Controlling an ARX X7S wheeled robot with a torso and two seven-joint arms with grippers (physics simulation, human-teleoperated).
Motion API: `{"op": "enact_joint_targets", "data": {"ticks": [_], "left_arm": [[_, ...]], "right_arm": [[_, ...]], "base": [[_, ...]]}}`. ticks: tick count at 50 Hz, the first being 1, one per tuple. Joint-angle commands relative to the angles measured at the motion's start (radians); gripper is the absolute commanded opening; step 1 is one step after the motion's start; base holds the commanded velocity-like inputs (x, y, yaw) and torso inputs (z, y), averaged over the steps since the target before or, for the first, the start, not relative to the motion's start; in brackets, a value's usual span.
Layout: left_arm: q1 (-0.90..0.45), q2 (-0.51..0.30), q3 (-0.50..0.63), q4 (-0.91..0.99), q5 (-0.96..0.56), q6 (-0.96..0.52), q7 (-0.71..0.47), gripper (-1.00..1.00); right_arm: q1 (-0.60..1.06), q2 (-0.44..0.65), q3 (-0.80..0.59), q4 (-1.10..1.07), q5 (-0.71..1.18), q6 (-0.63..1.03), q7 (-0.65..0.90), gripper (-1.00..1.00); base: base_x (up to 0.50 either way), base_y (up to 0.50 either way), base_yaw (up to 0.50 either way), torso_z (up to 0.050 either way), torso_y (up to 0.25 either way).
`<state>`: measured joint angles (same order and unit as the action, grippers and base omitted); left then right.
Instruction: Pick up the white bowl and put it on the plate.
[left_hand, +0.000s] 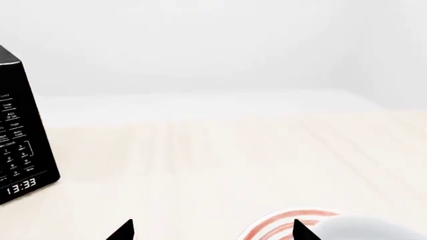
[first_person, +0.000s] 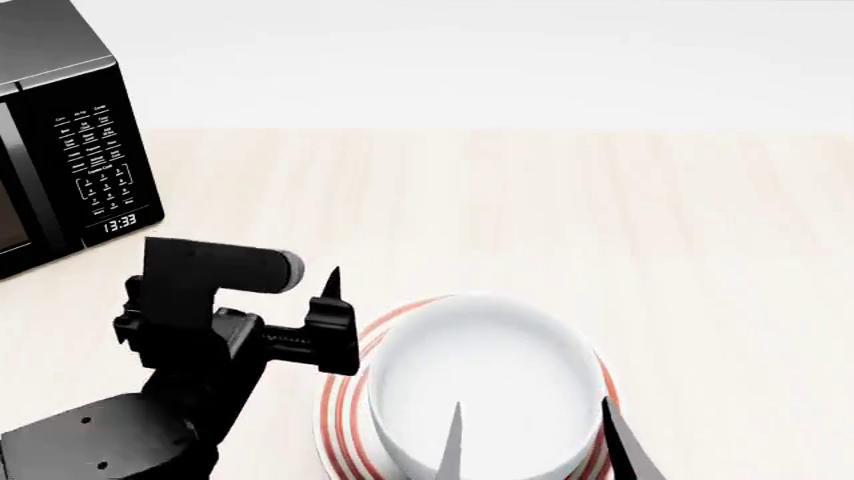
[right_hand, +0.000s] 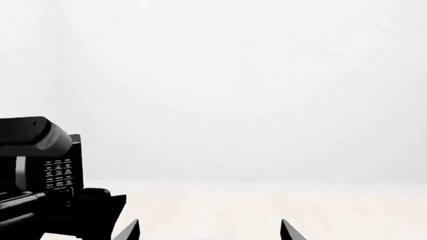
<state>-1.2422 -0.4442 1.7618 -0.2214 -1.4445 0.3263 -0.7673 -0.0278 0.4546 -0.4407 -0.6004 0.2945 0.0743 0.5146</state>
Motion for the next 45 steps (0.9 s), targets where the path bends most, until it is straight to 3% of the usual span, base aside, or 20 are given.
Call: {"op": "enact_joint_targets", "data": {"ticks": [1, 13, 22, 33, 45], "left_arm": [[0.039, -0.087, 0.01, 0.203, 0.171, 0.085, -0.166, 1.0], [0.11, -0.164, 0.061, 0.336, 0.389, 0.109, -0.379, 1.0], [0.117, -0.228, 0.101, 0.515, 0.584, 0.044, -0.589, 1.0], [0.113, -0.27, 0.117, 0.708, 0.728, -0.058, -0.748, 1.0], [0.141, -0.333, 0.003, 0.931, 0.804, -0.222, -0.794, 1.0]], "right_arm": [[0.001, -0.002, 0.021, -0.088, -0.031, 0.034, -0.006, 1.0], [0.006, 0.01, 0.026, -0.155, -0.029, 0.057, 0.008, 1.0], [0.013, 0.016, 0.022, -0.207, -0.032, 0.082, 0.019, 1.0], [0.021, 0.026, 0.017, -0.283, -0.038, 0.115, 0.034, 1.0], [0.054, 0.037, -0.016, -0.435, -0.061, 0.214, 0.065, 1.0]], "base": [[0.0, 0.0, 0.0, 0.0, 0.0], [0.0, 0.0, 0.0, 0.0, 0.0], [0.0, 0.0, 0.0, 0.0, 0.0], [0.0, 0.0, 0.0, 0.0, 0.0], [0.0, 0.0, 0.0, 0.0, 0.0]]}}
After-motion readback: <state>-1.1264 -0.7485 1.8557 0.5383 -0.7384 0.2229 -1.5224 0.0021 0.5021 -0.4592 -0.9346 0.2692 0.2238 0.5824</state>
